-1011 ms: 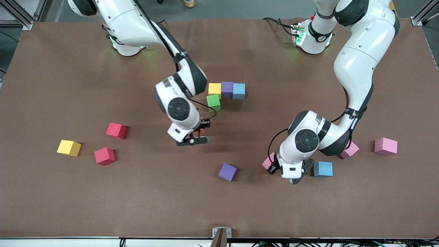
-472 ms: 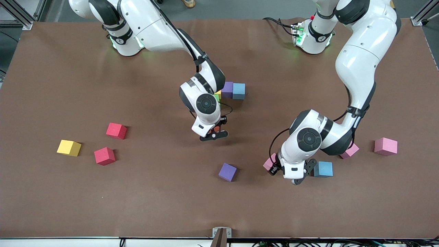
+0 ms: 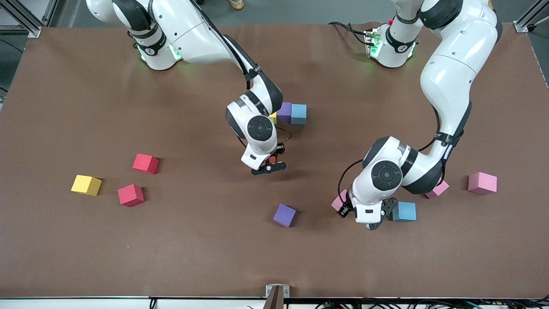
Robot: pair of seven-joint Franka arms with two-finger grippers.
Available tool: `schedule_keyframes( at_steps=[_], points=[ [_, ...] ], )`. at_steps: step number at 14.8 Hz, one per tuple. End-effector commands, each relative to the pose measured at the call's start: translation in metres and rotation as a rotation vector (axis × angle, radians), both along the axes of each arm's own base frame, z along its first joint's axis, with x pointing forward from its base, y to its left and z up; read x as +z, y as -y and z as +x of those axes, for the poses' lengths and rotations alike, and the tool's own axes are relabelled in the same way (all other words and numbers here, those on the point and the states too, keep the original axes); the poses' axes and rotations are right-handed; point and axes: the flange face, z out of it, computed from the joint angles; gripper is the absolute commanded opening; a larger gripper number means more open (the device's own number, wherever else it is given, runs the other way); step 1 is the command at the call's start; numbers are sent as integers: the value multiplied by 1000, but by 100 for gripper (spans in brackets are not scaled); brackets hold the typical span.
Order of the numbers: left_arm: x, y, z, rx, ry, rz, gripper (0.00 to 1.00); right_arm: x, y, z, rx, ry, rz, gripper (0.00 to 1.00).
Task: Arrange 11 blocks into digit 3
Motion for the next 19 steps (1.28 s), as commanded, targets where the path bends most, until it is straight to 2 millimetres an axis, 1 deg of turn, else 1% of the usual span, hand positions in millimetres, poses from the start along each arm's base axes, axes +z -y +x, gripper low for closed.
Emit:
schedule_keyframes(
  at_steps=[1,2,3,5,6,7,8,9,11,14,16,17,19],
  points=[
    [14,-5,-2,9,-10,22,8,-23,-4,-30,11,-41,-28,27],
    [14,-9,0,15,-9,23,8,-27,-1,-32,9,-45,-33,27],
    [16,-9,0,17,-7,21,8,-31,1,-35,9,-46,-36,27],
    [29,-6,-2,52,3,22,8,-30,2,-42,14,-52,-41,27],
    [35,-4,-6,94,-15,35,8,-30,4,-43,12,-55,-44,27],
    [37,1,-12,114,-46,45,8,-31,5,-45,13,-58,-46,27],
    [39,2,-17,144,-70,60,8,-29,4,-45,12,-56,-44,27],
    [38,5,-22,177,-91,72,8,-30,4,-45,1,-58,-48,27],
    [40,20,-31,270,-102,60,8,-30,-1,-51,-12,-57,-52,27],
    [35,37,-47,406,-130,59,8,-29,-4,-53,-27,-55,-50,27],
    [40,48,-56,439,-130,49,8,-30,-6,-55,-39,-57,-52,27],
    [39,53,-58,471,-131,39,8,-29,-6,-55,-46,-57,-51,27],
    [24,61,-69,559,-124,22,8,-30,-6,-56,-82,-57,-57,27]
  ],
)
